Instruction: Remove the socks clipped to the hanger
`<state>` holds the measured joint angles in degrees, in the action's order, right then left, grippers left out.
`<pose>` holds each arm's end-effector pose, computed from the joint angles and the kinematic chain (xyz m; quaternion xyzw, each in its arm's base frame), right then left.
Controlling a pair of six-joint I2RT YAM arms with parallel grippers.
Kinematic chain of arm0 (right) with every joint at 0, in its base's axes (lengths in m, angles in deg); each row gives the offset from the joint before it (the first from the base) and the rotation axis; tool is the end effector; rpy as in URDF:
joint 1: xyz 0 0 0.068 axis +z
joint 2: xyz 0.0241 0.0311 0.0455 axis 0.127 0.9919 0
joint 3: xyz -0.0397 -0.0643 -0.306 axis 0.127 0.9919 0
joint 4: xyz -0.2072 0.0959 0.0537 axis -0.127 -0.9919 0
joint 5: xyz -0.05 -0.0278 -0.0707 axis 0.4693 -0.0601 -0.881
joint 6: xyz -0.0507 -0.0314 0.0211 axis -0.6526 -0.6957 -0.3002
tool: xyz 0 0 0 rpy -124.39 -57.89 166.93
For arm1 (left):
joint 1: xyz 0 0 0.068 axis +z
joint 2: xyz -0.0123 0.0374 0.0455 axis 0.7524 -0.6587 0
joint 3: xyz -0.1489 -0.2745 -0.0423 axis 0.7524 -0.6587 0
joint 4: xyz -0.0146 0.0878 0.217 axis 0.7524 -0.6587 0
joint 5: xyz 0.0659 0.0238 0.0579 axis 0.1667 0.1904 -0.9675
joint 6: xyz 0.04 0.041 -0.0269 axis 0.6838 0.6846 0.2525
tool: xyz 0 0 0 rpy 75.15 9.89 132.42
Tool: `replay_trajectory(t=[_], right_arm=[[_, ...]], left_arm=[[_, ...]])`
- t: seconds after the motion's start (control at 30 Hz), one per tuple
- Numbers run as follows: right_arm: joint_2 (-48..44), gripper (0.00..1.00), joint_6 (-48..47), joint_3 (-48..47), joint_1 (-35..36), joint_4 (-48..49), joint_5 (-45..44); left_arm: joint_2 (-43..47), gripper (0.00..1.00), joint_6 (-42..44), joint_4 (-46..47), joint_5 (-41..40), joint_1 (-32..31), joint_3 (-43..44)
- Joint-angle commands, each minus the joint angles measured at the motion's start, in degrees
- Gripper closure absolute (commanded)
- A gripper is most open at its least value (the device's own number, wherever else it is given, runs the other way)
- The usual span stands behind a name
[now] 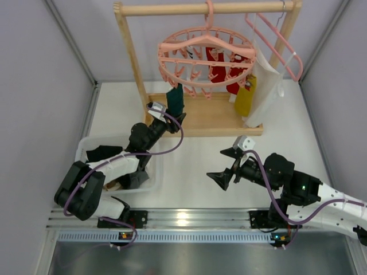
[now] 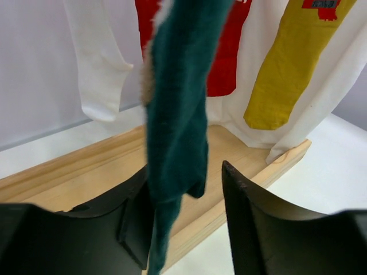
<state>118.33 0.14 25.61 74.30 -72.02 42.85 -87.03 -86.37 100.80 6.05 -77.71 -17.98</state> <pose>0.0429 0.0840 0.3545 -0.3490 0.6669 0.3445 0.5611 0.2384 -0.1410 0.3269 0.1820 0.6144 -0.2909 0.7105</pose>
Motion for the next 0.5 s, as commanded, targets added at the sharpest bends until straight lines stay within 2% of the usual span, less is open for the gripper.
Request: replay_trajectory(t=[0.0, 0.13, 0.2, 0.27, 0.3, 0.4, 0.43, 0.47], right_arm=[[-0.7, 0.01, 0.2, -0.8, -0.4, 3.7, 0.7], [-2.3, 0.01, 1.1, -1.6, -0.4, 4.1, -1.5], [-3.5, 0.00, 2.4, -2.5, -0.5, 4.0, -4.8], [-4.1, 0.01, 3.9, -3.5, -0.5, 3.7, -7.3], [-4.4, 0.01, 4.4, -4.8, -0.4, 3.3, -9.6], [-4.5, 0.01, 6.0, -8.6, -0.5, 1.9, -14.0], [-4.4, 0.01, 6.5, -9.9, -0.5, 1.1, -15.9], [-4.3, 0.01, 7.2, -11.3, -0.5, -0.2, -17.9]], left_arm=[[-1.1, 0.50, -1.7, 6.8, 2.0, -0.3, 1.0], [-1.3, 0.89, -1.7, 6.8, -0.5, -1.1, 1.1], [-0.3, 0.94, -1.2, 6.7, -5.2, -2.1, 0.2], [1.3, 1.00, 1.0, 6.7, -9.3, -5.7, -1.1], [2.0, 1.00, 2.0, 6.7, -16.6, -9.5, -1.3], [3.5, 1.00, 3.9, 6.6, -23.9, -16.8, -1.9], [3.6, 1.00, 5.2, 6.7, -30.2, -18.7, -1.8], [3.5, 1.00, 6.0, 6.7, -33.1, -20.5, -1.2]])
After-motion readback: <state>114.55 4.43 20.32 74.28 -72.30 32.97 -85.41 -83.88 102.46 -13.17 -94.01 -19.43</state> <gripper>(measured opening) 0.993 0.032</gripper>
